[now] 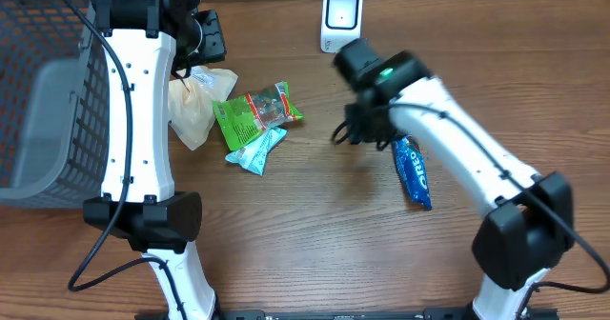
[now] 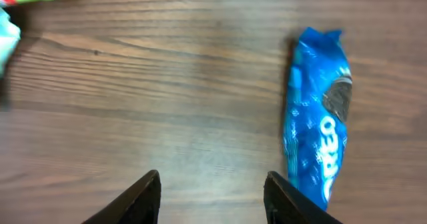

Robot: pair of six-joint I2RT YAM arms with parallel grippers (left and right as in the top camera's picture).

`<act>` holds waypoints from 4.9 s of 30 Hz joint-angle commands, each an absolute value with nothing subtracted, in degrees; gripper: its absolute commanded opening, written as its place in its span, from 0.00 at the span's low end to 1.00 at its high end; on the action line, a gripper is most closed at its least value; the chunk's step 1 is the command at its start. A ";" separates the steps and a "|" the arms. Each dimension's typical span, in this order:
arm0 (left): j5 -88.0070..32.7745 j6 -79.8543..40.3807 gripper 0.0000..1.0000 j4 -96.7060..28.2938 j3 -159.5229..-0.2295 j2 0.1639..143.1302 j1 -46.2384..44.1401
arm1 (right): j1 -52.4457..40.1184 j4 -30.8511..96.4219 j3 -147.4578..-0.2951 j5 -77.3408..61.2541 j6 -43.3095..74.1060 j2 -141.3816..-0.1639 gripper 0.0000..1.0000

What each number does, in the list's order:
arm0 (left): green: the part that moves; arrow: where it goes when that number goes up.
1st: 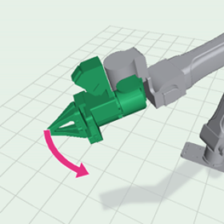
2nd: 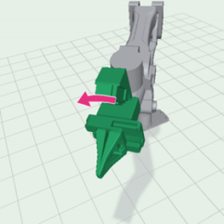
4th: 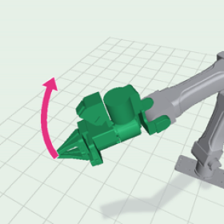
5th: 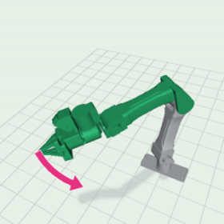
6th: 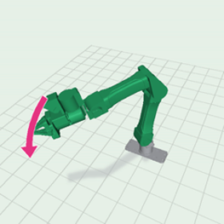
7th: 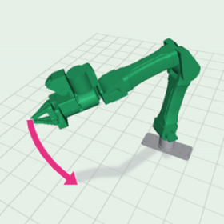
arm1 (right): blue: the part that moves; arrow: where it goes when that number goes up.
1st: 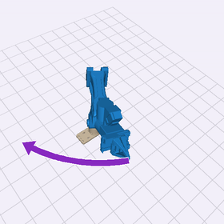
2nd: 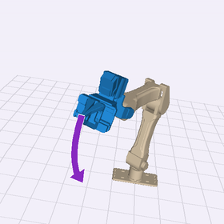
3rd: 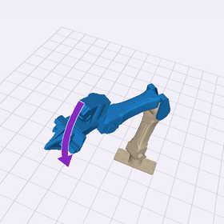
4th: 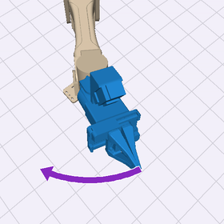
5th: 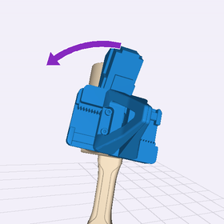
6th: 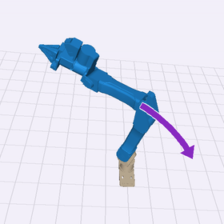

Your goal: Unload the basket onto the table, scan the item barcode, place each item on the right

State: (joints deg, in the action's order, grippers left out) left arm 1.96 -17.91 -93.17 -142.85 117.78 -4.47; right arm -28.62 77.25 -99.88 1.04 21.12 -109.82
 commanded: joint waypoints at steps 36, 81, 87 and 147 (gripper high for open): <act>1.45 -18.02 0.45 -92.99 -142.50 116.90 -4.56 | 7.33 50.11 -54.70 -44.66 -6.13 -106.08 0.63; 1.45 -18.02 0.44 -92.90 -142.50 116.90 -4.56 | -38.87 82.63 -77.78 48.16 47.24 -111.98 0.04; 1.45 -18.02 0.44 -92.95 -142.50 116.90 -4.56 | -41.47 80.49 -77.78 46.28 43.99 -111.98 0.11; 2.13 -16.69 0.45 -92.18 -142.50 116.90 -4.51 | -27.99 54.50 -68.60 23.90 18.74 -110.34 0.37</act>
